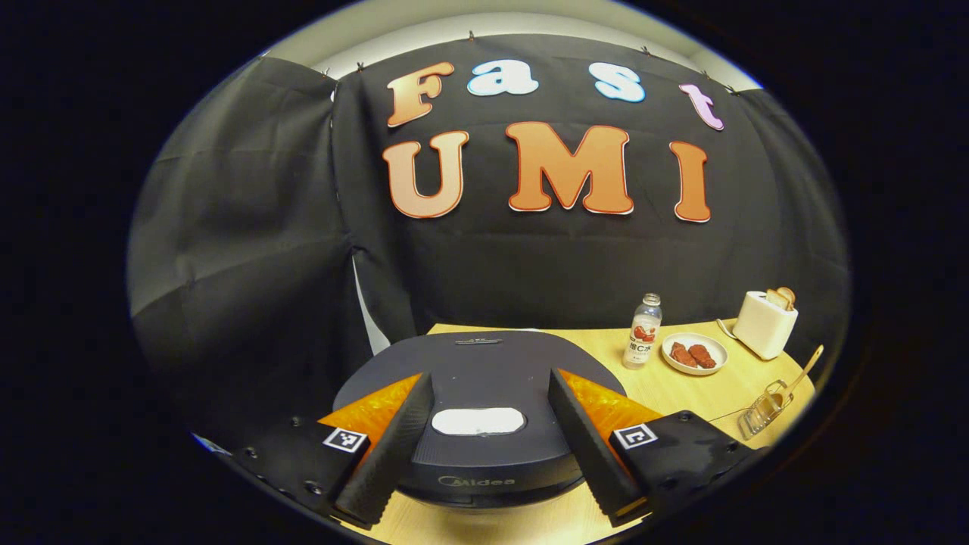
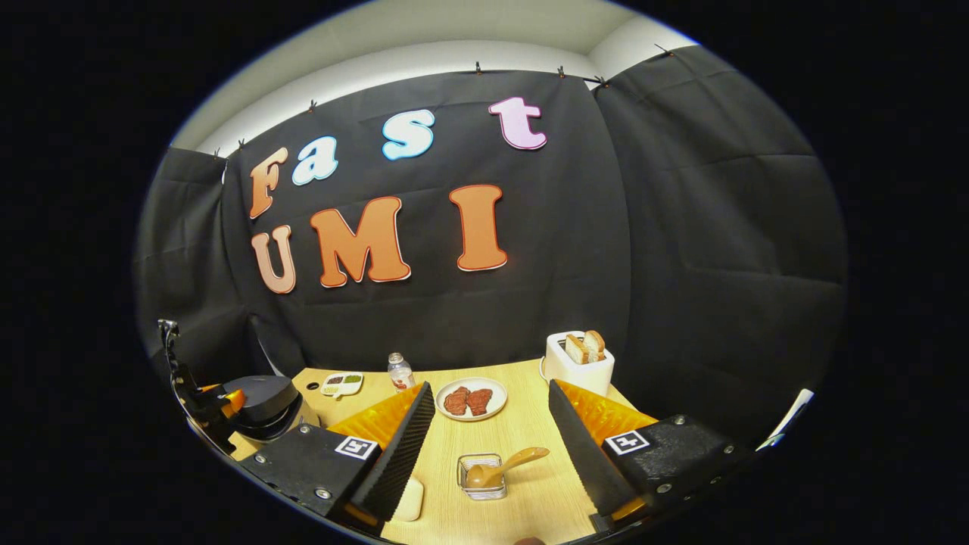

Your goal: Close the left gripper, press the button to open the rice cooker; take a wooden spoon from the chopstick holder with the right hand, scoop a spoonful of rice and pour it into the rice cooker, then put the wooden spoon back into the chopstick holder.

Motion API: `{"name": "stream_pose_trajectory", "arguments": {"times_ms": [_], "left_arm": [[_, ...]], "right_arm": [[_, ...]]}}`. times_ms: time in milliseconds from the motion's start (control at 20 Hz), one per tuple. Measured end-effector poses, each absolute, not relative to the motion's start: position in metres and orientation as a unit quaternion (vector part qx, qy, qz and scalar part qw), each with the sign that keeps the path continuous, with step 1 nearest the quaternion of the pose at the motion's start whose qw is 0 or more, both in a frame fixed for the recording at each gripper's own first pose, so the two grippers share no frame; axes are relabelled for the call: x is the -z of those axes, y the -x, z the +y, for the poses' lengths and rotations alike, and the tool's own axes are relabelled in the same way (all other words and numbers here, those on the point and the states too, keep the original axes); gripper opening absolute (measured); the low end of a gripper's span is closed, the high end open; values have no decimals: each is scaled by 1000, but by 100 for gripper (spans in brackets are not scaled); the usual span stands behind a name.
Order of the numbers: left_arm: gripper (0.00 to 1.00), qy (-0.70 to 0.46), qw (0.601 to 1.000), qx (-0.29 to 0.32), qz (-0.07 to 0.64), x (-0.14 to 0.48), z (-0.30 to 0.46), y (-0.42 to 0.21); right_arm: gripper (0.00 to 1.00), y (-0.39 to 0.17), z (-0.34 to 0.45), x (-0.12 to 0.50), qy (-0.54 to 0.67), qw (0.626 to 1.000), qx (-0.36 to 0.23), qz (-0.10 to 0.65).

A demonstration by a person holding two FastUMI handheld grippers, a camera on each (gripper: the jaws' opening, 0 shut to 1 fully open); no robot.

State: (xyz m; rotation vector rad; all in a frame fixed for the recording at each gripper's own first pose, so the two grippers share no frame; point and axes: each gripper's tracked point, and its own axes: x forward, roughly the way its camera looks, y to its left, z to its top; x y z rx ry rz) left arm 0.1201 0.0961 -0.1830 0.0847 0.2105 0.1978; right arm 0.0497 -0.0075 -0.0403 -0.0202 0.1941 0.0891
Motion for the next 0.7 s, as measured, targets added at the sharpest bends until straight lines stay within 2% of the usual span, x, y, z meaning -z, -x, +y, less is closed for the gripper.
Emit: {"name": "stream_pose_trajectory", "arguments": {"times_ms": [300, 500, 700], "left_arm": [[100, -38, 985, -122, 117, 219, 99, -115], [98, -33, 988, -112, 103, 223, 102, -112], [100, -41, 987, -106, 109, 230, 103, -111]], "right_arm": [[94, -49, -21, 43, 3, 994, -37, 99], [94, -49, -25, 48, 3, 994, -34, 102], [94, -47, -26, 52, -2, 994, -34, 106]]}}
